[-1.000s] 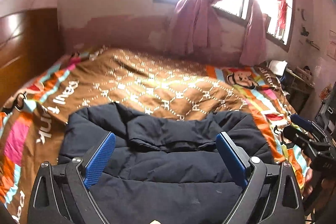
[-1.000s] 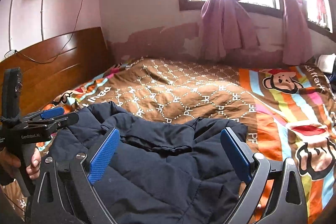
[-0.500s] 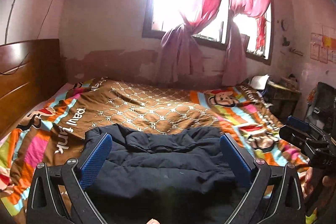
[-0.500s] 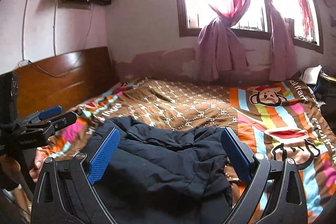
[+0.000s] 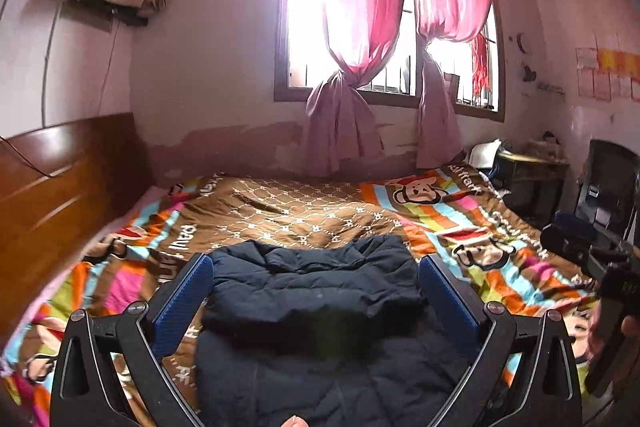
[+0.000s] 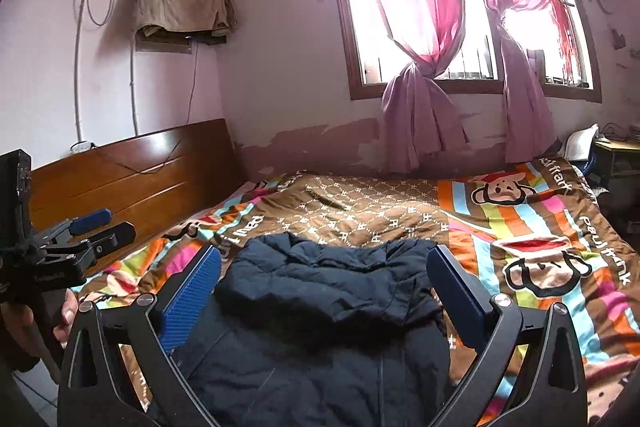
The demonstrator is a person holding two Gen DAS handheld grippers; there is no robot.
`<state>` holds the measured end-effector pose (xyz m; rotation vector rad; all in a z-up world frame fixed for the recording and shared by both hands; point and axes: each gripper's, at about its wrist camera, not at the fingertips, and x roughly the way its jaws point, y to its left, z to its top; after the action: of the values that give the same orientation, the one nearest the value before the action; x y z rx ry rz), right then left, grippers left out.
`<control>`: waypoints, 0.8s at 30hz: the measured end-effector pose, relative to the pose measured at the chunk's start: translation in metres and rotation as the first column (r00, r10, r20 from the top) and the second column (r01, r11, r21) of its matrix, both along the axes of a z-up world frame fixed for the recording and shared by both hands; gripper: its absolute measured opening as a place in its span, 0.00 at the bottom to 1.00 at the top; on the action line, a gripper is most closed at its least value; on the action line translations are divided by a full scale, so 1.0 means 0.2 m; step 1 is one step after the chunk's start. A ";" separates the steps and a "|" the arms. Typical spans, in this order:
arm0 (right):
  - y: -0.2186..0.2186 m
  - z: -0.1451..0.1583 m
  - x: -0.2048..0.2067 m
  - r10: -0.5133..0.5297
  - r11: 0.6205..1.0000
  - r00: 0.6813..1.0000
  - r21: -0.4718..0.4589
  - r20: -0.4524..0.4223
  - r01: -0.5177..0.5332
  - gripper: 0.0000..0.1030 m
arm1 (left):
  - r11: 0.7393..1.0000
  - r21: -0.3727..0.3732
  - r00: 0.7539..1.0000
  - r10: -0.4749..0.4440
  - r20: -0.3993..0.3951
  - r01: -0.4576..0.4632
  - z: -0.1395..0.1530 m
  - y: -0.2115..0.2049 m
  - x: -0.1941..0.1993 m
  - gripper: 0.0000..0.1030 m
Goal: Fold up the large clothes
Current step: 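Open both grippers and pull both tools back from the folded jacket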
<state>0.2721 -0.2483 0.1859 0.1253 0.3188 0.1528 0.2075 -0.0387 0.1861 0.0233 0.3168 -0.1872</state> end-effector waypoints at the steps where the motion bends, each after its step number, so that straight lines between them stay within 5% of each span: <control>1: 0.01 -0.01 -0.04 0.006 1.000 1.000 -0.003 0.003 -0.006 0.98 | 1.000 0.005 1.000 0.003 0.002 -0.003 0.00 0.00 -0.03 1.00; 12: 0.13 -0.11 -0.47 0.018 0.989 0.999 -0.145 0.045 -0.011 0.99 | 0.998 0.031 0.998 0.053 -0.029 -0.052 -0.21 0.11 -0.35 1.00; 24: 0.09 -0.61 -0.60 -0.016 0.962 0.974 -0.268 -0.226 -0.046 0.99 | 0.973 0.220 0.979 0.105 -0.174 -0.065 -0.77 0.19 -0.46 1.00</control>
<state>0.1531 -0.2298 0.0644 -0.1338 0.5658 0.1085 0.1149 -0.0003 0.0323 0.2054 0.5217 -0.0690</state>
